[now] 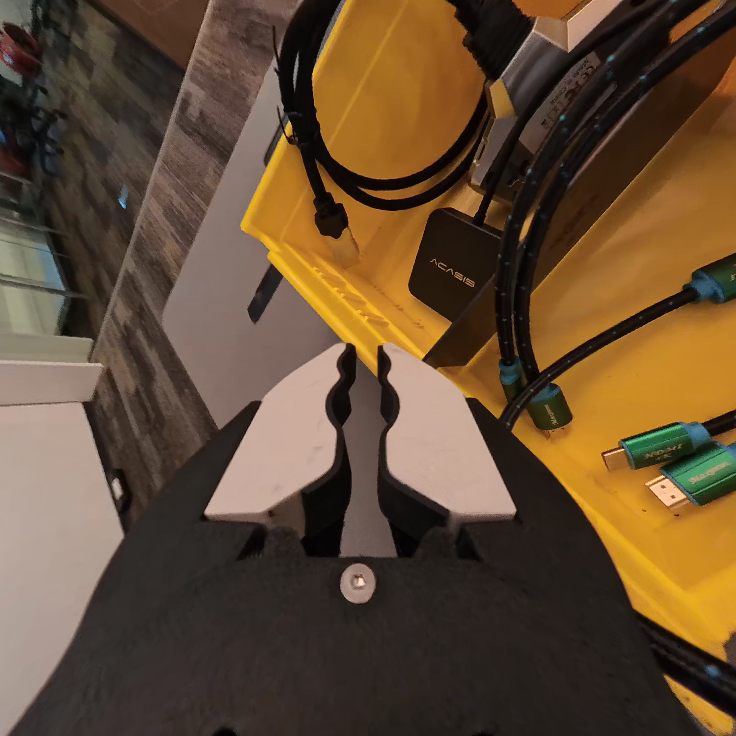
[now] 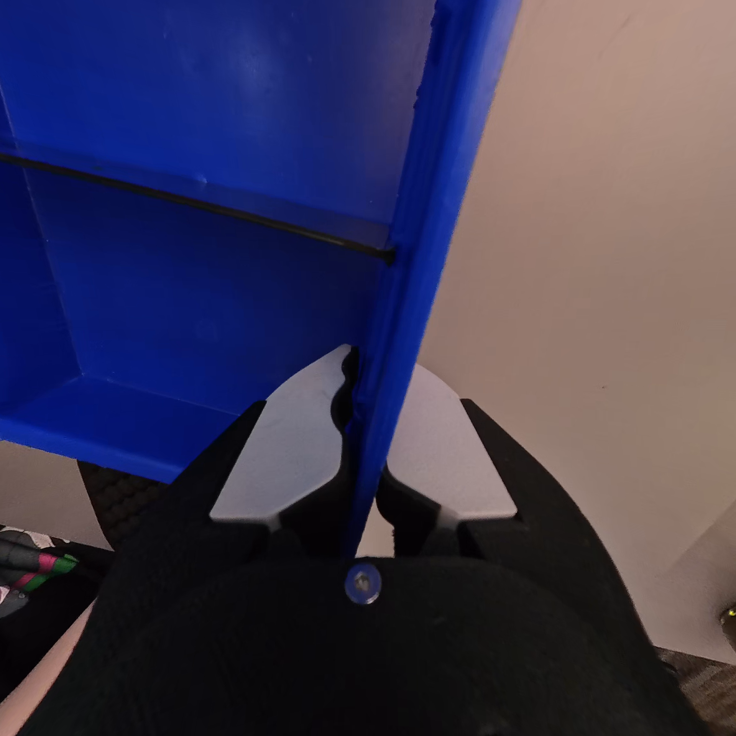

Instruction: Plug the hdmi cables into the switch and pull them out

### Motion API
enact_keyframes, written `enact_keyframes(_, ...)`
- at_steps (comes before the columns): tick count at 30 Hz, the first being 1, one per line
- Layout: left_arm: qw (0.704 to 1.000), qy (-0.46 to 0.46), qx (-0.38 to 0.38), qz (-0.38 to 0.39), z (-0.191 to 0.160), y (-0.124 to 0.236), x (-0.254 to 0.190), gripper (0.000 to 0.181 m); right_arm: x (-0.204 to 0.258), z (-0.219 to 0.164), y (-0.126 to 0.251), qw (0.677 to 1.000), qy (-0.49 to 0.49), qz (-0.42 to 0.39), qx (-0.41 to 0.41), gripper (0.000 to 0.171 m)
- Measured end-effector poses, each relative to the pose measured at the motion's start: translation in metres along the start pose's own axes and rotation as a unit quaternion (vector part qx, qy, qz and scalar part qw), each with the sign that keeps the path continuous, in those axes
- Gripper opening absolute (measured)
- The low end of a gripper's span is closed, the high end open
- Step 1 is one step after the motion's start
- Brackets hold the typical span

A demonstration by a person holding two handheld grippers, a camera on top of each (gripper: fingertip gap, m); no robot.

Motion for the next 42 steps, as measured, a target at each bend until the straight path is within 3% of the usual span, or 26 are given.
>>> enact_keyframes(1, 1.0, -0.01, -0.009, 0.01, -0.001, 0.0, 0.0, 0.006, 0.0, 0.001, 0.0, 1.0, 0.001, 0.0, 0.0, 0.009)
enact_keyframes(3, 0.998, -0.026, -0.023, 0.047, -0.002, 0.0, 0.002, 0.0, 0.0, 0.002, 0.0, 1.0, 0.001, -0.001, 0.0, 0.009)
enact_keyframes(5, 0.996, -0.022, 0.01, 0.087, -0.01, 0.001, 0.006, 0.0, 0.0, 0.003, 0.0, 1.0, 0.004, -0.001, -0.002, 0.009)
enact_keyframes(10, 0.997, 0.017, 0.006, 0.069, -0.014, -0.002, 0.005, 0.0, 0.0, 0.007, 0.0, 1.0, 0.007, -0.001, -0.003, 0.009)
enact_keyframes(13, 0.993, 0.093, 0.033, 0.064, -0.015, 0.001, 0.01, 0.001, 0.001, 0.007, -0.001, 1.0, 0.004, 0.001, -0.002, 0.009)
enact_keyframes(17, 0.973, 0.232, 0.017, 0.001, -0.01, 0.015, 0.02, 0.011, 0.002, 0.006, -0.001, 1.0, 0.003, 0.0, -0.002, 0.01)
enact_keyframes(22, 0.923, 0.348, -0.012, -0.165, -0.005, 0.019, 0.008, 0.013, 0.003, 0.005, -0.001, 1.0, -0.003, 0.001, -0.004, 0.01)
enact_keyframes(29, 0.919, 0.366, 0.027, -0.141, -0.012, 0.012, 0.012, 0.005, 0.005, 0.004, -0.002, 1.0, -0.007, -0.001, 0.0, 0.01)
enact_keyframes(31, 0.918, 0.372, 0.063, -0.121, -0.012, 0.013, 0.014, 0.018, 0.005, 0.004, -0.002, 1.0, -0.01, -0.001, 0.0, 0.01)
enact_keyframes(34, 0.92, 0.364, 0.099, -0.101, -0.007, 0.014, 0.014, 0.016, 0.006, 0.004, -0.002, 1.0, -0.013, 0.0, 0.002, 0.01)
enact_keyframes(37, 0.925, 0.35, 0.13, -0.069, -0.007, 0.015, 0.017, 0.03, 0.007, 0.004, -0.002, 1.0, -0.011, 0.001, 0.004, 0.01)
enact_keyframes(42, 0.907, 0.384, 0.141, -0.103, -0.01, 0.009, 0.01, 0.032, 0.007, 0.004, -0.002, 1.0, -0.008, 0.002, 0.005, 0.01)
Point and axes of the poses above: each gripper's, where its closed fingertips meet, y back along the fingers, z out of its top, x = y × z across the jaws, the point moved 7 cm from there along y, back along the fingers, and after that the axes turned 11 degrees about -y, right-handed, at the moved point
